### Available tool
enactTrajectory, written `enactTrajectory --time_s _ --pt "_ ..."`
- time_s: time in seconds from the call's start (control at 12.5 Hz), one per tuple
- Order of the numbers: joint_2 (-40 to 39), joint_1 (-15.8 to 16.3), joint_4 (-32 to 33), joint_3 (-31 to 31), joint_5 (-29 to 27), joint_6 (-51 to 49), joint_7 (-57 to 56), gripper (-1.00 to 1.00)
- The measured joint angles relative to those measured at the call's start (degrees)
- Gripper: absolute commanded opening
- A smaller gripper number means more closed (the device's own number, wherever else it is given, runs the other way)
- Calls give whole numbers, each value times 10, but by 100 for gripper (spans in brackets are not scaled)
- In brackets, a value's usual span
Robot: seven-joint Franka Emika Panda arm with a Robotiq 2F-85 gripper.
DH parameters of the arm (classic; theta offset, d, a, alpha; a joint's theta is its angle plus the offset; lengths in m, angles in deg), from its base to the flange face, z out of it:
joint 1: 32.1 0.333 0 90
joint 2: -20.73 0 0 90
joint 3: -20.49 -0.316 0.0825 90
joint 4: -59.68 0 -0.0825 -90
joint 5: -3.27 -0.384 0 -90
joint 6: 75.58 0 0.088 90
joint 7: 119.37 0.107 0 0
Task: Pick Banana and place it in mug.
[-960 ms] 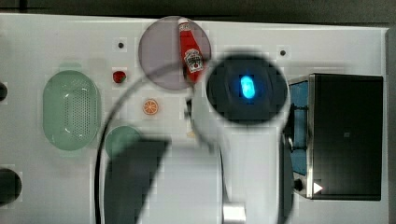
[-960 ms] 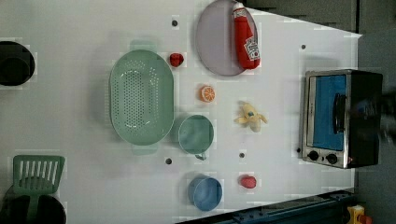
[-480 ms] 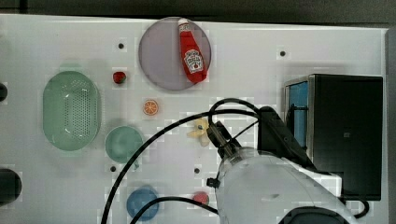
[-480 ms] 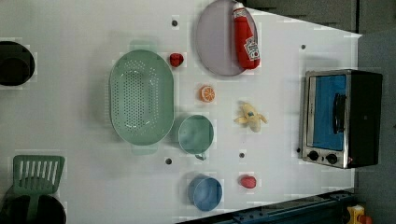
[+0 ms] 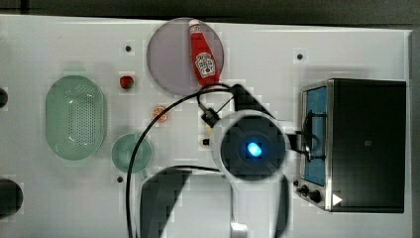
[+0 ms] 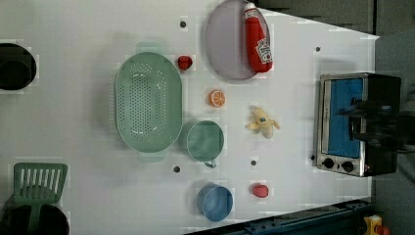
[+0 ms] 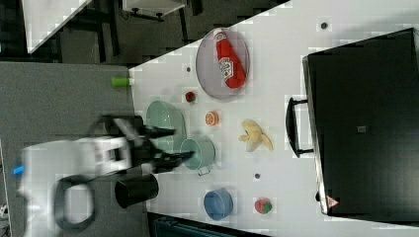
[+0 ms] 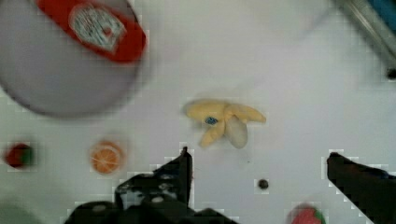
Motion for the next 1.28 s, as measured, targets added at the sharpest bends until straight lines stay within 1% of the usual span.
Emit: enactTrajectory --time_s 0.08,0.24,0.4,0.64,0.72,0.88,1.12,1.28 --pt "-38 -1 31 -8 -2 43 -37 100" --pt "-109 6 67 -9 -1 81 -118 100" --pt "-160 6 78 -6 -8 114 -195 100" --pt "-195 5 75 3 12 195 -283 100" --pt "-208 2 76 3 -2 218 -300 100" --pt "-233 -1 71 7 4 229 -327 100" --pt "-296 -3 71 19 11 343 -335 100" --pt "-327 -5 81 21 3 354 -335 100"
